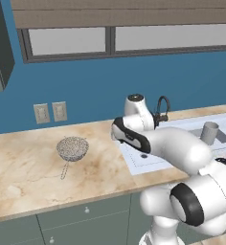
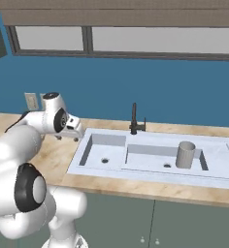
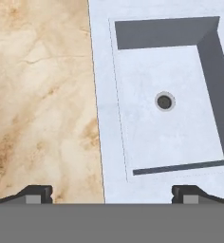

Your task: Place the strainer in the left basin and the glass cup in the right basin of the sink.

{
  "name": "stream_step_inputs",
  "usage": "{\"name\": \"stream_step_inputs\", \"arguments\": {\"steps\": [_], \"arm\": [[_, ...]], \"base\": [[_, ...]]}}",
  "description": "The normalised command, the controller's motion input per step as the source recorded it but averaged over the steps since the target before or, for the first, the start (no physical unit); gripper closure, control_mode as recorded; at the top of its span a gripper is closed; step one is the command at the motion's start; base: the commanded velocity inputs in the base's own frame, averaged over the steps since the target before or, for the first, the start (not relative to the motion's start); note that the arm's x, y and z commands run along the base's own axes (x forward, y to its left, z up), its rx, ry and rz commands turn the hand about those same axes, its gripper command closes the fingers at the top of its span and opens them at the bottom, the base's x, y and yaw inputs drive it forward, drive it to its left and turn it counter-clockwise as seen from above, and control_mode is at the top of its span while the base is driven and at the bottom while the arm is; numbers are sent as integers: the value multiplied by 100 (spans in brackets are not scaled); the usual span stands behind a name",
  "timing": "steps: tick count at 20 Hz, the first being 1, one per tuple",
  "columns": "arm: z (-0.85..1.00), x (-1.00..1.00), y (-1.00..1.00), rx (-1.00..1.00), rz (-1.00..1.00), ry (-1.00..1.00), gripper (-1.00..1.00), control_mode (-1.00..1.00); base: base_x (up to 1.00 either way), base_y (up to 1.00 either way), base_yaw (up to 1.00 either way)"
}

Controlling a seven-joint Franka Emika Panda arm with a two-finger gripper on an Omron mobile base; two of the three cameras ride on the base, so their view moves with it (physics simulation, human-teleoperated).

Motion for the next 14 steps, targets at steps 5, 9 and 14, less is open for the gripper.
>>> {"name": "stream_step_inputs", "arguments": {"steps": [5, 9, 14], "arm": [[-8, 48, 60, 0, -7, 1, -100, -100], [-11, 57, 70, -1, -14, 10, -100, -100], [-4, 42, 58, 3, -11, 14, -100, -100]], "base": [[0, 0, 0], [0, 0, 0], [0, 0, 0]]}}
